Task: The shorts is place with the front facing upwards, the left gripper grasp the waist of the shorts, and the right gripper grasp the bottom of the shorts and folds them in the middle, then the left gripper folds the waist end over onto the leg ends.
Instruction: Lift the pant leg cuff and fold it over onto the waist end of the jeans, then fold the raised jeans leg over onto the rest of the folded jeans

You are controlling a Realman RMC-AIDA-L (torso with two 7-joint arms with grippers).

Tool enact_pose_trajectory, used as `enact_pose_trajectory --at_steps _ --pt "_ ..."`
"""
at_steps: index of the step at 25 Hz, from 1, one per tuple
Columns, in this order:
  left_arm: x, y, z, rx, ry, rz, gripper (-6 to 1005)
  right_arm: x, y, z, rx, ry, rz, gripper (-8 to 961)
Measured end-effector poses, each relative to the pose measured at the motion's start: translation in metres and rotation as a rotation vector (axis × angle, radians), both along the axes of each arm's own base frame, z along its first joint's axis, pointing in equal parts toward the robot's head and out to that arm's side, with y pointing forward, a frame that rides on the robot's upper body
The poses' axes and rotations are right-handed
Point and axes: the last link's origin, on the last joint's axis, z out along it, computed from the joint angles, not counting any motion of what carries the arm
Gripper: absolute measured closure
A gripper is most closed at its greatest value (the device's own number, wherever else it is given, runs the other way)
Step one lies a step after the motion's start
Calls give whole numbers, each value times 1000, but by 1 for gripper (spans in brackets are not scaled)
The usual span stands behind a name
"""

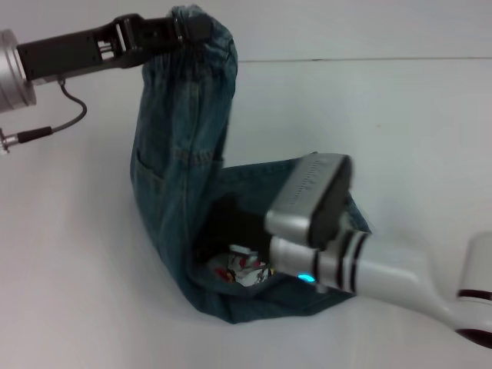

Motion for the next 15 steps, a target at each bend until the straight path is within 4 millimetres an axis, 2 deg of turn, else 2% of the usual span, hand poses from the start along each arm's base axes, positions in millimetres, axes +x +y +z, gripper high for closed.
enact_pose_trajectory --at_steps 5,9,15 --pt "-5 -5 -5 -28 28 -8 924 38 9 23 115 27 -108 954" --pt "-2 -9 -15 -47 49 -40 924 68 21 60 293 126 -206 954" --pt "12 -13 -40 -73 80 -107 925 94 39 113 501 296 -332 954"
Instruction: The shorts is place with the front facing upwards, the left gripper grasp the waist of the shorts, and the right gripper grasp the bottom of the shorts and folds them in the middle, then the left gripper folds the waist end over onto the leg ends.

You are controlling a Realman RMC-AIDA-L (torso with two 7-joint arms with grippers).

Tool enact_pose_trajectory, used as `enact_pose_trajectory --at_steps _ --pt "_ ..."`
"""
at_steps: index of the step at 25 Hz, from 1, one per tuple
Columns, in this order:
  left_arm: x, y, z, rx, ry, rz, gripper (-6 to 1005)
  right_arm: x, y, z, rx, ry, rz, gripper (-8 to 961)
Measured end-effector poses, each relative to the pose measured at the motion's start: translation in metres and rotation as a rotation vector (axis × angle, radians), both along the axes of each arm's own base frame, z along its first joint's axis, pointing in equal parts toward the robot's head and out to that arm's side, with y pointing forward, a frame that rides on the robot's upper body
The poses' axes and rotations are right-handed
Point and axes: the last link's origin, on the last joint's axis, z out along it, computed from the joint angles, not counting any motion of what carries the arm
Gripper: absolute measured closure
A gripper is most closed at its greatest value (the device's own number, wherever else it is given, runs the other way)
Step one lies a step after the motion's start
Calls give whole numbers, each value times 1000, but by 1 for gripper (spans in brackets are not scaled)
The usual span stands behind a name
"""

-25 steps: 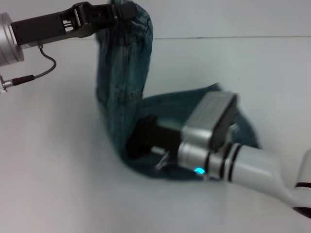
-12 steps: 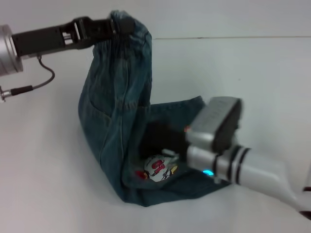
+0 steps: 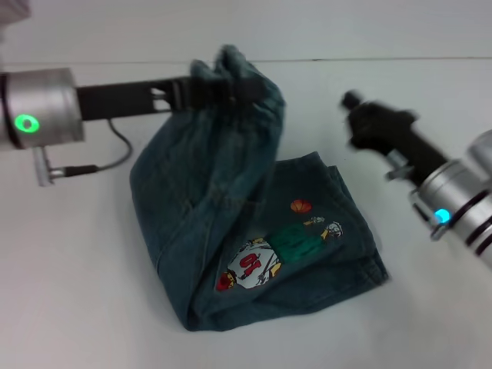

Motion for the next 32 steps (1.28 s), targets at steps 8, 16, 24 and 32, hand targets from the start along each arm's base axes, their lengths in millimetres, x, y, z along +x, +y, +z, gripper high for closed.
enact_pose_trajectory --at_steps 8,16,24,32 --pt "19 -5 -57 -46 121 -76 865 21 12 34 177 121 -149 954" --pt "18 -6 -99 -102 245 -53 805 24 12 37 195 135 -170 939" --pt "6 -10 -77 -42 210 -54 575 25 7 38 93 198 -124 918" --pt "-44 -31 -28 109 101 2 261 27 -12 93 -139 333 78 896"
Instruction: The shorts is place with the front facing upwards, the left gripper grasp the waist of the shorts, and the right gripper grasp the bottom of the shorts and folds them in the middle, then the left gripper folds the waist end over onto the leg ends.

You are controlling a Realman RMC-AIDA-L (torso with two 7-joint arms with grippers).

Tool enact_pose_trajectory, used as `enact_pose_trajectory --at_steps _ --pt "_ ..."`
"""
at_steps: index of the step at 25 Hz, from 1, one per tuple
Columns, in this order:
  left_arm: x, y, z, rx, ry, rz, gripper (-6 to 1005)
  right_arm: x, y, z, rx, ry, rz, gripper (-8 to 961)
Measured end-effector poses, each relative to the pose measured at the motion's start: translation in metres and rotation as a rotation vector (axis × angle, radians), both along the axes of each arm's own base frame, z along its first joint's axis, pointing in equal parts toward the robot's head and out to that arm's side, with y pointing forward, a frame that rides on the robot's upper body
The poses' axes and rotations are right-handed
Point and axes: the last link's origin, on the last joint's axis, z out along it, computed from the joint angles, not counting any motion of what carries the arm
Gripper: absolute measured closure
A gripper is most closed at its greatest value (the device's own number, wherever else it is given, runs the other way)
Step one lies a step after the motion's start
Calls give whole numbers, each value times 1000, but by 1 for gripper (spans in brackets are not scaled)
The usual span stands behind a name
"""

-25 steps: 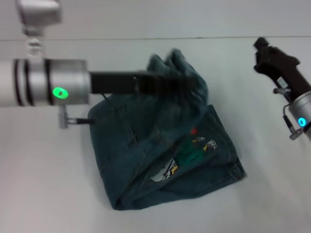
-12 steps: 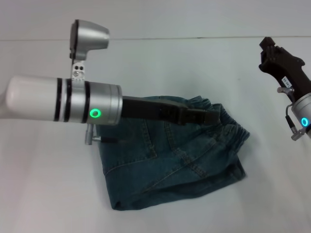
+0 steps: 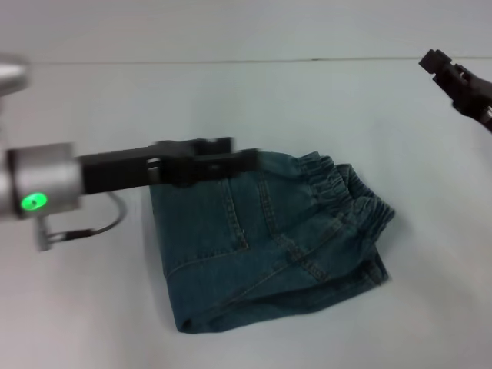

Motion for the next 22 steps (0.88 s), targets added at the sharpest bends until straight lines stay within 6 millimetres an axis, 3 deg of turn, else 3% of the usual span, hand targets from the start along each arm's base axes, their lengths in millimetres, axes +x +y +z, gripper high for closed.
enact_pose_trajectory --at_steps 3,8,12,16,22 --pt "-22 -12 16 57 -18 20 140 -9 -8 20 -123 -43 123 716" --pt "-51 -34 31 140 67 -13 115 -19 -26 52 -363 -179 271 523" --pt "-68 -51 38 159 188 -49 110 -11 -43 68 -452 -287 325 415" --pt "-82 -63 41 130 244 -28 110 6 -58 68 -439 -374 337 322" --pt "-85 -72 41 97 239 -24 110 15 -63 45 -573 -465 302 170"
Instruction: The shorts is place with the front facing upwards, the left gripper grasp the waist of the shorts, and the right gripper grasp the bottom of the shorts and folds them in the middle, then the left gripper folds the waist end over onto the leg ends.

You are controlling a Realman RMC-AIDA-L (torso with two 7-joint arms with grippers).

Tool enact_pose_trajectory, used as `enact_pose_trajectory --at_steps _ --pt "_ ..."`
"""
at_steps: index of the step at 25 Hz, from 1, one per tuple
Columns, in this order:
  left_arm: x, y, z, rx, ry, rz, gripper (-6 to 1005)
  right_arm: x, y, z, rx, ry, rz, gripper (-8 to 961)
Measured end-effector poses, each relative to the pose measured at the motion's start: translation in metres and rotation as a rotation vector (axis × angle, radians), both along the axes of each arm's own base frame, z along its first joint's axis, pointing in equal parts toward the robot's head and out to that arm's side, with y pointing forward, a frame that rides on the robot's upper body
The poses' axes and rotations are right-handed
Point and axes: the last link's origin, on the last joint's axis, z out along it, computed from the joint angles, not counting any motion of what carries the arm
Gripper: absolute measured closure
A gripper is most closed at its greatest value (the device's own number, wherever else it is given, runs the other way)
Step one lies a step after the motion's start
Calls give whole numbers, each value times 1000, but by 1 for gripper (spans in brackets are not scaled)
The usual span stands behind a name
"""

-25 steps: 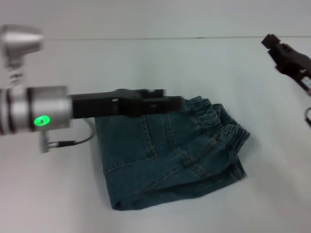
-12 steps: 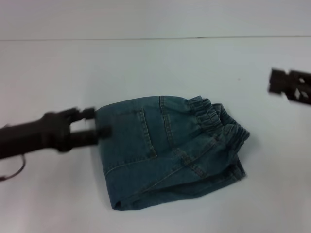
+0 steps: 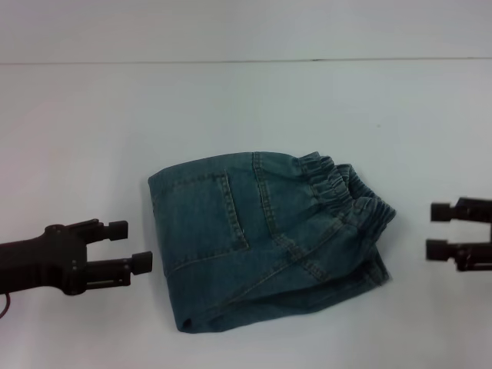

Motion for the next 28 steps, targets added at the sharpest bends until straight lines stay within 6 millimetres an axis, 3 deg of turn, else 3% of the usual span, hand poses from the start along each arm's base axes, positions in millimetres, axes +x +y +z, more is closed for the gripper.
enact_pose_trajectory --at_steps 3,28 --pt "1 -1 0 -9 -6 -3 110 3 3 -9 -12 -38 -18 79" --pt "6 -1 -6 -35 -27 -3 110 -3 11 -19 -12 -44 -19 85"
